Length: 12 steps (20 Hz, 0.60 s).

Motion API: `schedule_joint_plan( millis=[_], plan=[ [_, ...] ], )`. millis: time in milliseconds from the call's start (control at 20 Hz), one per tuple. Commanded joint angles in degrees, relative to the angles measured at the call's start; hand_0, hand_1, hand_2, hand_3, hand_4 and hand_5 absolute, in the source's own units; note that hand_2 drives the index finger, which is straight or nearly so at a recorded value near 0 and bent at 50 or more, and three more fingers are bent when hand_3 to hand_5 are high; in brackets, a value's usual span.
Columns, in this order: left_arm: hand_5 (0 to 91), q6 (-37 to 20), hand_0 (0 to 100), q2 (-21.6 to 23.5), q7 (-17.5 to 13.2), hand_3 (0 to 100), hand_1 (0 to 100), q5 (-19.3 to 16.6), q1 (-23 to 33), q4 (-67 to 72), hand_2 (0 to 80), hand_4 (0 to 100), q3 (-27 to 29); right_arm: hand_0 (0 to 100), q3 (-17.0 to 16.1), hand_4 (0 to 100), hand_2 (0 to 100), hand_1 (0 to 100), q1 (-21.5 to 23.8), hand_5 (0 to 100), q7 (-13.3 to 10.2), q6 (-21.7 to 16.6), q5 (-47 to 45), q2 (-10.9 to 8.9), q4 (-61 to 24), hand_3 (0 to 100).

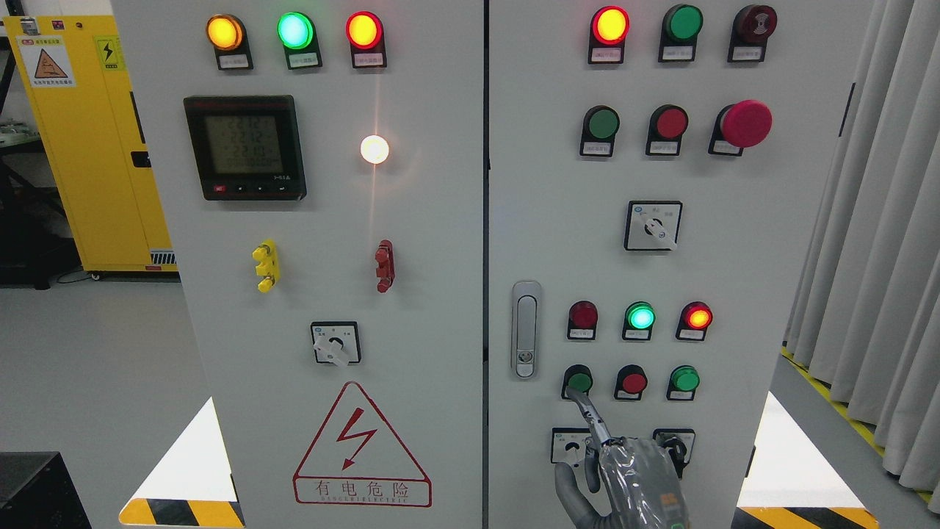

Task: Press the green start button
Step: 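Press the green push button inward with the right hand's extended finger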

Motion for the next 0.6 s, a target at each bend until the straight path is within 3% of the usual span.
schedule_joint_plan(
  millis=[0,550],
  plan=[
    [0.0,0.0,12,0.1,0.0,0,56,0.0,0.0,0.0,0.0,0,0.0,70,-0.5,100,0,88,-0.8,100,0.0,0.0,-0.2,0.01,2.8,98],
    [0.0,0.0,12,0.0,0.0,0,56,-0.1,0.0,0.0,0.0,0,0.0,74,-1.8,100,0,88,-1.5,100,0.0,0.0,-0.4,0.01,2.9,97]
  ],
)
